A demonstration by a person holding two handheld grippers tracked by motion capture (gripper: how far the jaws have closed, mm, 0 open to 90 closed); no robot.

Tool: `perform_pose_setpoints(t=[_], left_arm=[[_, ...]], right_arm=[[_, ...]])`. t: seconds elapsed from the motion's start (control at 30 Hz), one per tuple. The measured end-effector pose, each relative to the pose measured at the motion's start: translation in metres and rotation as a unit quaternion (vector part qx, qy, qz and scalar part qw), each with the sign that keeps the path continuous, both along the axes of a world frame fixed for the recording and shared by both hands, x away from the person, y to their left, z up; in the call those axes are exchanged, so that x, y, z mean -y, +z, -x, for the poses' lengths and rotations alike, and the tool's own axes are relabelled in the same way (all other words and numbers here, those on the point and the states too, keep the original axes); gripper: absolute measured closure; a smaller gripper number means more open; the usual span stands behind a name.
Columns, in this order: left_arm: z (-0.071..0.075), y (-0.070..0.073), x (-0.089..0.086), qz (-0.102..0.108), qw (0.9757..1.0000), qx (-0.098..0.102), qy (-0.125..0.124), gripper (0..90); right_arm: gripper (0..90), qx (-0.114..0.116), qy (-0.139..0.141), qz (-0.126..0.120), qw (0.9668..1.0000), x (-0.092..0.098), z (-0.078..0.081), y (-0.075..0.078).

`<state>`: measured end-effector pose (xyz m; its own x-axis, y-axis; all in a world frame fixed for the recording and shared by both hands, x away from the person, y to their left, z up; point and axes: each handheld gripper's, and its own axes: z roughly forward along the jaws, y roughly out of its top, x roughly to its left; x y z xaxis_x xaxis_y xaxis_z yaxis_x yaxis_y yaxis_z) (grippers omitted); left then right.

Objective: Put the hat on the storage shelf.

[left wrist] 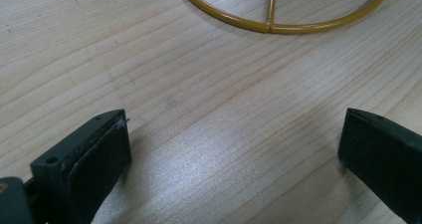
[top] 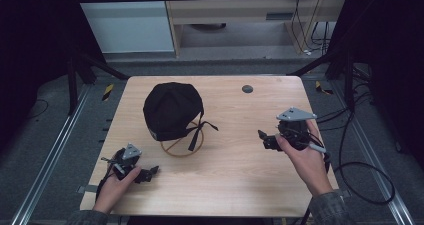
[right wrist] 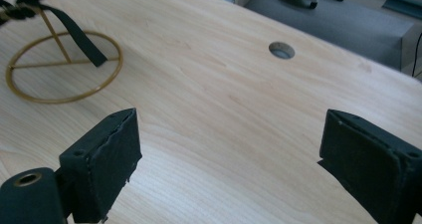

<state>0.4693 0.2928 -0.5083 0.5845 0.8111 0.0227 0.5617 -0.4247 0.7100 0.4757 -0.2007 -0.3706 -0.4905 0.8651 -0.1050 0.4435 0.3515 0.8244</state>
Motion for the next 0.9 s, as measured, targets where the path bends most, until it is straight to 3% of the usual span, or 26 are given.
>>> perform_pose_setpoints(t=[0.4,0.9], left_arm=[[0.001,0.0,0.0,0.001,1.0,-0.001,0.001,0.0],[0.001,0.0,0.0,0.001,1.0,-0.001,0.001,0.0]], right_arm=[[9.7,-0.042,-0.018,-0.018,0.9988,0.004,-0.001,-0.054],[9.8,-0.071,-0.025,-0.028,0.9967,0.008,0.003,-0.091]])
